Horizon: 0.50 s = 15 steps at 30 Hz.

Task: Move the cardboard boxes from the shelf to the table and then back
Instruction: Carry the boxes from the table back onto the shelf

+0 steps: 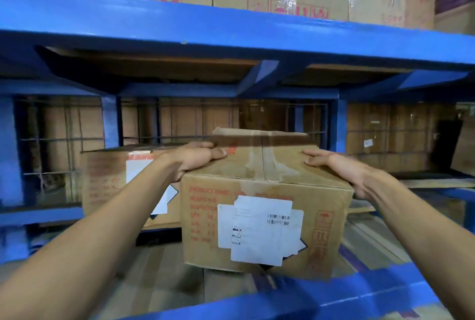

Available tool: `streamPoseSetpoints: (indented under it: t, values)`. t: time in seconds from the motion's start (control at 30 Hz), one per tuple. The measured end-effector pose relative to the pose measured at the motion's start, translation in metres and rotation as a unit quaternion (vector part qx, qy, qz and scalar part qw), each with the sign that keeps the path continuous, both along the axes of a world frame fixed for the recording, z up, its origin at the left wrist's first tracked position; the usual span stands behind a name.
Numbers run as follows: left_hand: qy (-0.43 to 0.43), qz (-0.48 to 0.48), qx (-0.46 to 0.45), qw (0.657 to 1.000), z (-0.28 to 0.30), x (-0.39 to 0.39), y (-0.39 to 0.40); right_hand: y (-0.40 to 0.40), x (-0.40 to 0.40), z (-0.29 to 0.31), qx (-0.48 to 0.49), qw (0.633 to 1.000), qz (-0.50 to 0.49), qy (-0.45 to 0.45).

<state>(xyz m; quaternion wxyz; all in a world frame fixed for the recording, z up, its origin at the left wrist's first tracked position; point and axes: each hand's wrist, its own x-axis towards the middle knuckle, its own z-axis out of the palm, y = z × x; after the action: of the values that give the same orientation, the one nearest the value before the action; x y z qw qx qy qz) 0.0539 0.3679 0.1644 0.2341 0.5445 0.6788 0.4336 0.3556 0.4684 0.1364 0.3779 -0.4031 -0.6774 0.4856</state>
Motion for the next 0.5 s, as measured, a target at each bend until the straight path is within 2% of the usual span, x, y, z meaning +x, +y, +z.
streamPoseSetpoints:
  t: [0.07, 0.13, 0.2, 0.23, 0.27, 0.37, 0.43, 0.5]
  values:
    - [0.001, 0.026, -0.003, 1.000, -0.001, -0.001, 0.016, 0.016, -0.006, -0.007, -0.039, 0.995, 0.038, 0.078]
    - [-0.015, 0.064, -0.012, 0.998, -0.004, -0.005, 0.030, 0.031, -0.012, -0.016, -0.040, 0.980, 0.063, 0.186]
    - [-0.050, 0.089, -0.015, 0.995, -0.009, -0.009, 0.039, 0.048, -0.015, -0.032, 0.004, 0.949, 0.082, 0.303]
    - [-0.052, 0.101, -0.017, 0.993, -0.012, -0.010, 0.043, 0.055, -0.015, -0.043, 0.047, 0.939, 0.087, 0.329]
    - [-0.053, 0.106, -0.018, 0.993, -0.015, -0.010, 0.046, 0.061, -0.015, -0.054, 0.100, 0.937, 0.091, 0.321]
    - [-0.022, 0.124, -0.002, 0.992, -0.016, -0.003, 0.054, 0.079, -0.019, -0.079, 0.268, 0.946, 0.038, 0.179]
    - [0.067, 0.170, 0.045, 0.982, -0.013, -0.003, 0.066, 0.095, -0.025, -0.079, 0.295, 0.941, -0.011, 0.165]
    - [0.180, 0.263, 0.096, 0.943, -0.012, -0.008, 0.080, 0.105, -0.035, -0.071, 0.291, 0.937, -0.034, 0.190]
